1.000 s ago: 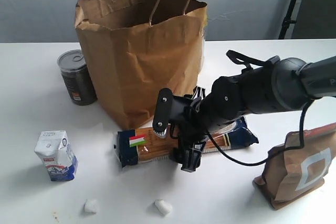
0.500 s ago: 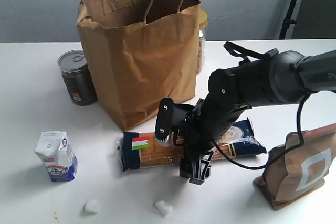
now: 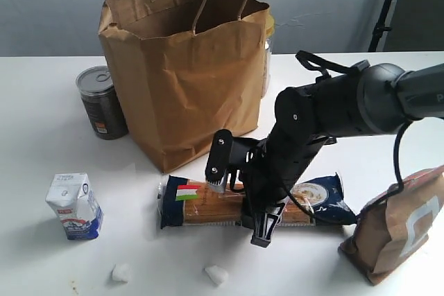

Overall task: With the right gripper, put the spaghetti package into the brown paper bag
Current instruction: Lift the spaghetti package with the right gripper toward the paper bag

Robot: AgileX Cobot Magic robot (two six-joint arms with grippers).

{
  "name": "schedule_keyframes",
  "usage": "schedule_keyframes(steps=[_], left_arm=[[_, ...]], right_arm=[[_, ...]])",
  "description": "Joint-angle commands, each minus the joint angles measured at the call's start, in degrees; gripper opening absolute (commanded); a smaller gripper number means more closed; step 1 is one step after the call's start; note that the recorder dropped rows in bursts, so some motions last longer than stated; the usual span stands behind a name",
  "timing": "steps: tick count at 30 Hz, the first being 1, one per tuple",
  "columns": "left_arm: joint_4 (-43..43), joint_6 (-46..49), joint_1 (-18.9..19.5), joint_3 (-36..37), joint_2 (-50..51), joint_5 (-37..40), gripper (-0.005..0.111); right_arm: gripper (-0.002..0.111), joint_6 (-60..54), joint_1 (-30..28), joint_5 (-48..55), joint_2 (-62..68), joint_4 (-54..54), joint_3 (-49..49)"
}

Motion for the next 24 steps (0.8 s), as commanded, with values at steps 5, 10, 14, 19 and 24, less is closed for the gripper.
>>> schedule_keyframes(steps=[5, 10, 14, 19, 24], left_arm=[[-0.2, -0.2, -0.1, 0.3, 0.1, -0.9, 0.0], [-0.2, -0.2, -0.1, 0.3, 0.1, -0.9, 0.0], [-0.2, -0.2, -0.1, 0.3, 0.1, -0.9, 0.0], [-0.2, -0.2, -0.1, 0.3, 0.1, -0.9, 0.0], [-0.2, -0.2, -0.1, 0.3, 0.1, -0.9, 0.0]], right_arm=[[0.0, 2.0, 0.3, 7.0, -4.4, 4.3, 2.5], [0.0, 0.7, 0.3, 3.8, -11.3, 7.1, 2.5], [0.0, 0.1, 0.3, 0.6, -15.7, 8.8, 2.5], [0.0, 0.1, 0.3, -0.8, -19.8, 10.8, 2.5], [0.0, -5.7, 0.3, -1.0, -24.3, 18.8, 2.5]])
